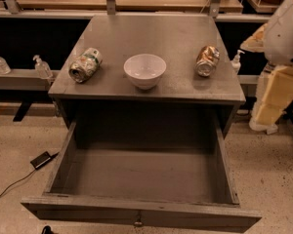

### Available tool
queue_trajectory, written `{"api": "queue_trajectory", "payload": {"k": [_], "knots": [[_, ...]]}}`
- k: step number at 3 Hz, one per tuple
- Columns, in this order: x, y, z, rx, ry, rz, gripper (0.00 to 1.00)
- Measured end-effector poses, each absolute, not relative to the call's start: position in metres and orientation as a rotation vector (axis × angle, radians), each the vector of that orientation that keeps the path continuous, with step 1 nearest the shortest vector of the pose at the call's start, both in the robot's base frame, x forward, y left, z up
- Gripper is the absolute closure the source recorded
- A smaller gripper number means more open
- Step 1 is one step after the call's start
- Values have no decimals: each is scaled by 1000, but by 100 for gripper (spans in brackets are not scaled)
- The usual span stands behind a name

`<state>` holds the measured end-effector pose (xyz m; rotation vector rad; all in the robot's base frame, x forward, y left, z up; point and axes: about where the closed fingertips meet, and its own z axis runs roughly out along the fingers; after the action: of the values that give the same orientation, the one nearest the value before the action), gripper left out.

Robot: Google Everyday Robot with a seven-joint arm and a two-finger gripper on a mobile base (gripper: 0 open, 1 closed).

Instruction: Place 7up can into top drawer

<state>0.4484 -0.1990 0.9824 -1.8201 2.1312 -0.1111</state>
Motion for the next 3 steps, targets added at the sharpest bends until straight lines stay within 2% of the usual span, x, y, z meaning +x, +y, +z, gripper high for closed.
{"api": "queue_trajectory", "payload": {"k": [1, 2, 3], "knots": [[484, -126, 1001, -2130, 1791, -170, 0], [506, -24, 1012, -2460, 1351, -296, 0], [510, 19, 1016, -2536, 1184, -344, 0]]}}
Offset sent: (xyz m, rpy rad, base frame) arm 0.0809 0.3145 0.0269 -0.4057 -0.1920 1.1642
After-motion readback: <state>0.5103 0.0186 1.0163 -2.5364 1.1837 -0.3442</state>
